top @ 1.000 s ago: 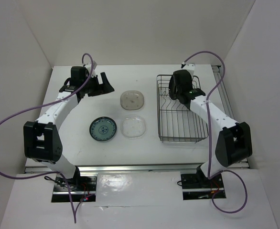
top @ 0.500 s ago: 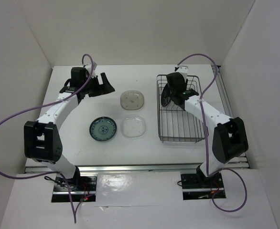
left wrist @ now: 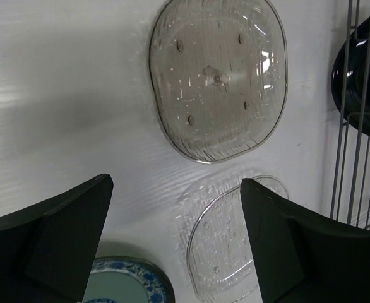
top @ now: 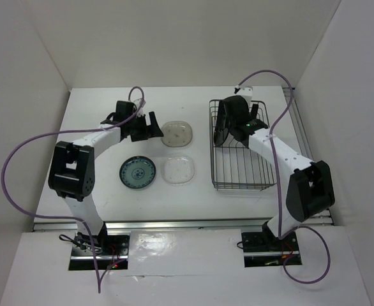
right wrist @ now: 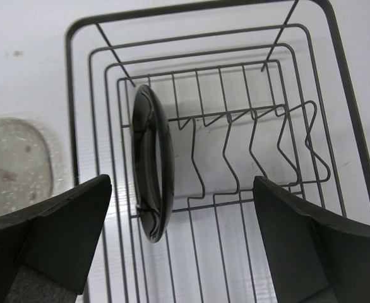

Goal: Load the plates into the dish rack

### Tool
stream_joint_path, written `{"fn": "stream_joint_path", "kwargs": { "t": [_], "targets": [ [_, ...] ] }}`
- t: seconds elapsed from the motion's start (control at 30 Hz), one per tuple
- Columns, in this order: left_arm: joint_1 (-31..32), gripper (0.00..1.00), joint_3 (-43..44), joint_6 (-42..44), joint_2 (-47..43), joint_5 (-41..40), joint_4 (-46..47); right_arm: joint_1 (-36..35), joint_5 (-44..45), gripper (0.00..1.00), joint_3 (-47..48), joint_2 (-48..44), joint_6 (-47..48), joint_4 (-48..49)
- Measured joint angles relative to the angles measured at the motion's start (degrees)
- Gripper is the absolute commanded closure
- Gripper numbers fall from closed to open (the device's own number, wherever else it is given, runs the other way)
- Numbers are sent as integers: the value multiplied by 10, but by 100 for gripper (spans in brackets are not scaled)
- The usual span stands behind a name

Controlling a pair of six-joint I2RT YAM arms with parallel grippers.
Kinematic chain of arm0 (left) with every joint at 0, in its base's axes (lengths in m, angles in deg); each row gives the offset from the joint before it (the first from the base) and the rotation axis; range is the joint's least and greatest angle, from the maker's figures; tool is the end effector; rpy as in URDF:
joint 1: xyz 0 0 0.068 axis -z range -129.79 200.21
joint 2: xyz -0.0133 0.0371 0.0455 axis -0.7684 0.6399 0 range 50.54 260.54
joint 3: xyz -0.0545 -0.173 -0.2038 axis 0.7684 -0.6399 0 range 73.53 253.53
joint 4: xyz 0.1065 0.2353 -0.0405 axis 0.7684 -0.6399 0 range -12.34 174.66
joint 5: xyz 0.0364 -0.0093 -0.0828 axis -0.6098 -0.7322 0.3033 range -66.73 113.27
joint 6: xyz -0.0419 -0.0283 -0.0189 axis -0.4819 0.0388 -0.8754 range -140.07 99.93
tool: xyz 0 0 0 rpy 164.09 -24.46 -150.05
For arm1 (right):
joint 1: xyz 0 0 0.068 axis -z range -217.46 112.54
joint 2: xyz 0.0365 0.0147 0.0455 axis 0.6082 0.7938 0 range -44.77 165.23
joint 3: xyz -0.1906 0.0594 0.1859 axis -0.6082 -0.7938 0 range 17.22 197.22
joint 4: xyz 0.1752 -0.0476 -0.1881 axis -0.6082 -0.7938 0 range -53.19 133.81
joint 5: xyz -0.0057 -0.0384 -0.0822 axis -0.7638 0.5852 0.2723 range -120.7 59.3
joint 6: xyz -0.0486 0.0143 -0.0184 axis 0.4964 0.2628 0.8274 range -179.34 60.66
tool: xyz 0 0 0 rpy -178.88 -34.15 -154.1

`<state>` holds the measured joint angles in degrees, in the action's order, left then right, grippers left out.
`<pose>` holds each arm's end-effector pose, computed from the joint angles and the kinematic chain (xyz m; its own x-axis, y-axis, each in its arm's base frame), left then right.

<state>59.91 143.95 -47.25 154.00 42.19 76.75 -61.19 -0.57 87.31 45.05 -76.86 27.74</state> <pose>0.3932 -0.0790 0.2163 -0.7578 -0.3089 -0.5748 0.0613 0.8432 -0.5341 0.3322 0.1264 0.2900 -0.5033 0.0631 -0.8618 0.1846 0.9822 -0.0358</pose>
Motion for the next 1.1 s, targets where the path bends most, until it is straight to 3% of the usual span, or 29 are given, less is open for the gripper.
{"fn": "stream_joint_path", "kwargs": {
  "t": [0.17, 0.63, 0.9, 1.1],
  "targets": [
    [23, 3, 16, 0, 45, -6, 4, -11, -15, 0, -5, -48, -2, 4],
    [52, 11, 80, -3, 111, -78, -10, -58, -35, 0, -32, -117, -5, 7],
    [67, 25, 126, -17, 139, -107, -34, -64, -45, 0, -43, -120, -5, 7],
    [71, 27, 173, -17, 183, -127, -53, -67, -61, 0, -59, -143, -6, 10]
  ]
}}
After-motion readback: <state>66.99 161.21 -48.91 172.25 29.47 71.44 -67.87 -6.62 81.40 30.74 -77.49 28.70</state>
